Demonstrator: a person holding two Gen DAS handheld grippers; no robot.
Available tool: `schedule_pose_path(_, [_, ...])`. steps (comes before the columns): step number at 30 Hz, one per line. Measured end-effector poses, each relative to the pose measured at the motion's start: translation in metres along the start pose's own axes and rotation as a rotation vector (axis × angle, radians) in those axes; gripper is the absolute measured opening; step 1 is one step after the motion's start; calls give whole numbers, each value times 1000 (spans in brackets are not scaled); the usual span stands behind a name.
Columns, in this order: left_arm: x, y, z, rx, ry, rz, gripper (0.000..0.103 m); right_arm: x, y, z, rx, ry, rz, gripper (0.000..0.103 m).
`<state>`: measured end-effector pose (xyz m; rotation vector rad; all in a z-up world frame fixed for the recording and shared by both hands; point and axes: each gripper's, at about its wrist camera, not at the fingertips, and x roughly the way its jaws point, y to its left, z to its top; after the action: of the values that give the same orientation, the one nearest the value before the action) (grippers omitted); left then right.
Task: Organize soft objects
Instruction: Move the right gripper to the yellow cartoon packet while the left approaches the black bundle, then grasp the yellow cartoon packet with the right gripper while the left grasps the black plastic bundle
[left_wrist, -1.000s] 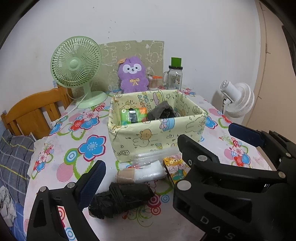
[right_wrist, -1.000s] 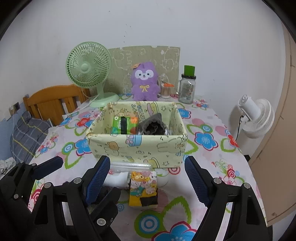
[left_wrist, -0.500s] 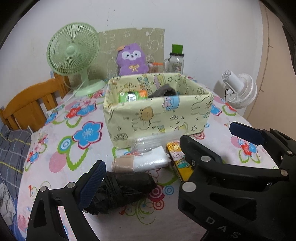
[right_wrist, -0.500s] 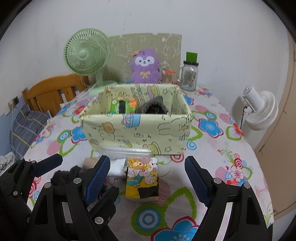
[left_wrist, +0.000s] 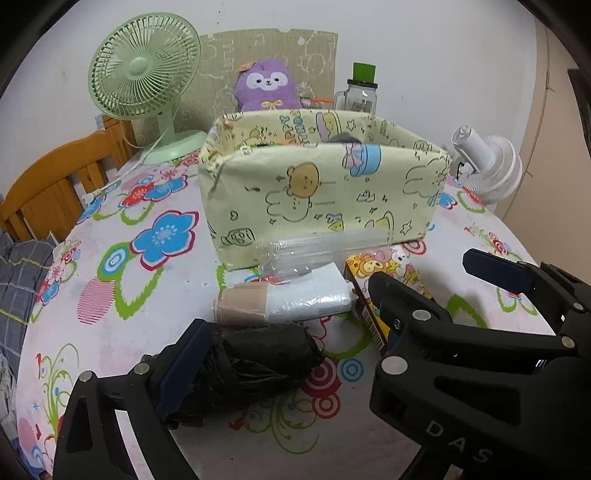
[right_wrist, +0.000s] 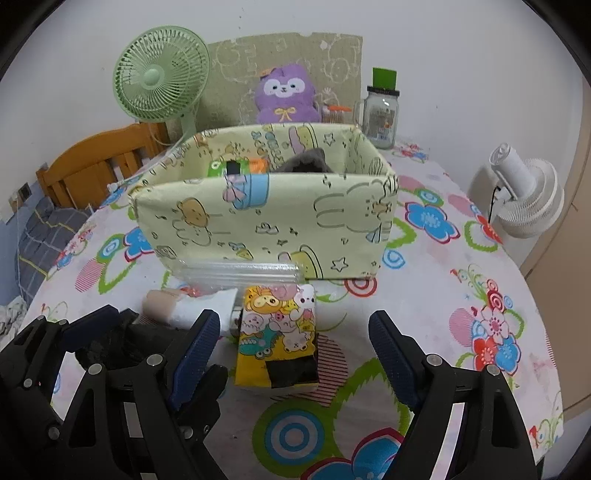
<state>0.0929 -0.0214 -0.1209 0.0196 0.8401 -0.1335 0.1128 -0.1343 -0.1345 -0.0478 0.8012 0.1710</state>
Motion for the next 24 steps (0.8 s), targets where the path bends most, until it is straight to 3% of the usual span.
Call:
schedule_pose_path(15, [17,0,-4,29,26,42,99,28,-2,-2,16,94,18,84])
schedule_pose_path(20, [21,-3,-4,47,33,50,102,32,1,-3,5,115,54,60])
schedule_pose_path(24, [23,-7,-5,71,33,62,102,32,5,-4,-11,117,53,52])
